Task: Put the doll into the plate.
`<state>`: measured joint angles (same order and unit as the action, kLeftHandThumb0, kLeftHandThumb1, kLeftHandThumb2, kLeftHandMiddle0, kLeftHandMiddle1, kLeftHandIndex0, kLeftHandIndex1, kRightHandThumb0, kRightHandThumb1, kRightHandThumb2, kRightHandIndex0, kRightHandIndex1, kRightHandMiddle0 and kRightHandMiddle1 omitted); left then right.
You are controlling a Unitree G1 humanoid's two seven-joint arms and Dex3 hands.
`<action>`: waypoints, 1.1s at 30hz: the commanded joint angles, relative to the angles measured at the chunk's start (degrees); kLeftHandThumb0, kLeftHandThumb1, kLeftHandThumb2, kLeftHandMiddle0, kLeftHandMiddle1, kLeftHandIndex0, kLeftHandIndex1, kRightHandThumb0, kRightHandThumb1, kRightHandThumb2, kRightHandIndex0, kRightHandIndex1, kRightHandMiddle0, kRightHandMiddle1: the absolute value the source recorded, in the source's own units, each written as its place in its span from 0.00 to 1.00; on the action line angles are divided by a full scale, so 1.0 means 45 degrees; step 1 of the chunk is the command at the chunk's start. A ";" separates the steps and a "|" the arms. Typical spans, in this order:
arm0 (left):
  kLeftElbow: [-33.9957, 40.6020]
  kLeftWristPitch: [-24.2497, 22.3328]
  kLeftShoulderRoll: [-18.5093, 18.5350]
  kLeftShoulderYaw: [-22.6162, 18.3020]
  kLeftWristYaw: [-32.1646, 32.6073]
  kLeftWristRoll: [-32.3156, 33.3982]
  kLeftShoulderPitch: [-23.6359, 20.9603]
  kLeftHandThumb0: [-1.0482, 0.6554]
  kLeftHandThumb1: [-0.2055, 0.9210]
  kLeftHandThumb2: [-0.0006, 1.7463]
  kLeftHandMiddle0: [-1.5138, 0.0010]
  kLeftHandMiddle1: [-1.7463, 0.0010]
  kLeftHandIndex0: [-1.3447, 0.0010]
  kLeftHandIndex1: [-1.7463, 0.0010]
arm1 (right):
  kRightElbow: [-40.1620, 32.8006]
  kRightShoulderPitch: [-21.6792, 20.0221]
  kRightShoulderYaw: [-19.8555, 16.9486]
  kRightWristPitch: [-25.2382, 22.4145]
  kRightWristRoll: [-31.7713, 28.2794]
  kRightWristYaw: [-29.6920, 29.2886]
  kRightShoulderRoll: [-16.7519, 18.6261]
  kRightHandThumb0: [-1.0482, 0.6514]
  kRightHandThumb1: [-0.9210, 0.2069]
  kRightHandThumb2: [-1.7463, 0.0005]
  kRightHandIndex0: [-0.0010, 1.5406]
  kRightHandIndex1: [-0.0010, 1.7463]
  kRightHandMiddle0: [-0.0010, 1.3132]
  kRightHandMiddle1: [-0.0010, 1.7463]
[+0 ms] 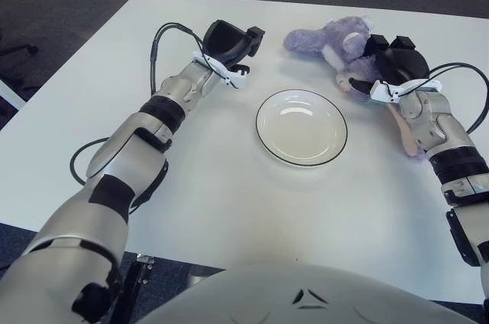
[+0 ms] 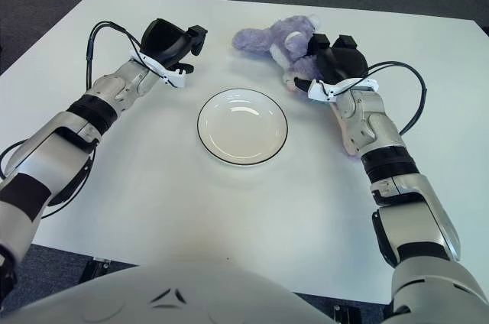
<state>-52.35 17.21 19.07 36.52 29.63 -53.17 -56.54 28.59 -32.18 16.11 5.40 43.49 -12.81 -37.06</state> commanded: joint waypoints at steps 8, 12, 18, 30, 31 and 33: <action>0.0118 -0.0079 0.0098 -0.0025 -0.0068 -0.0057 0.0165 0.31 0.37 0.83 0.09 0.00 0.47 0.00 | 0.1276 0.0202 0.0573 0.1320 0.0996 -0.2847 -0.0140 0.62 0.80 0.13 0.56 0.78 0.59 1.00; 0.0069 -0.0062 0.0125 0.0068 0.0169 -0.0209 0.0136 0.31 0.37 0.83 0.09 0.00 0.48 0.00 | 0.1586 0.0128 0.0620 0.1732 0.0948 -0.3161 -0.0155 0.62 0.82 0.12 0.60 0.75 0.57 1.00; 0.0084 -0.0118 0.0109 0.0082 0.0191 -0.0290 0.0133 0.31 0.37 0.83 0.09 0.00 0.48 0.00 | 0.2109 -0.0015 0.0353 0.2497 0.0206 -0.2868 -0.0057 0.62 0.84 0.08 0.61 0.82 0.54 1.00; 0.0016 0.0002 0.0073 -0.0066 -0.0005 -0.0125 0.0191 0.31 0.37 0.83 0.09 0.00 0.48 0.00 | 0.1602 0.0188 -0.0607 0.2173 -0.1716 -0.0994 0.0366 0.62 0.82 0.07 0.58 0.91 0.48 1.00; 0.0010 -0.0007 0.0080 -0.0052 -0.0020 -0.0145 0.0187 0.31 0.37 0.83 0.09 0.00 0.48 0.00 | 0.1449 0.0190 -0.0715 0.2005 -0.1881 -0.0765 0.0406 0.62 0.82 0.06 0.58 0.91 0.48 1.00; 0.0009 -0.0033 0.0091 -0.0024 -0.0024 -0.0192 0.0183 0.31 0.37 0.83 0.09 0.00 0.48 0.00 | 0.1171 0.0192 -0.0879 0.1711 -0.2107 -0.0386 0.0463 0.62 0.82 0.06 0.58 0.92 0.48 1.00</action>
<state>-52.12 17.10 19.07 36.43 29.73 -54.00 -56.07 34.83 -32.83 12.98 15.10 35.97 -17.75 -35.94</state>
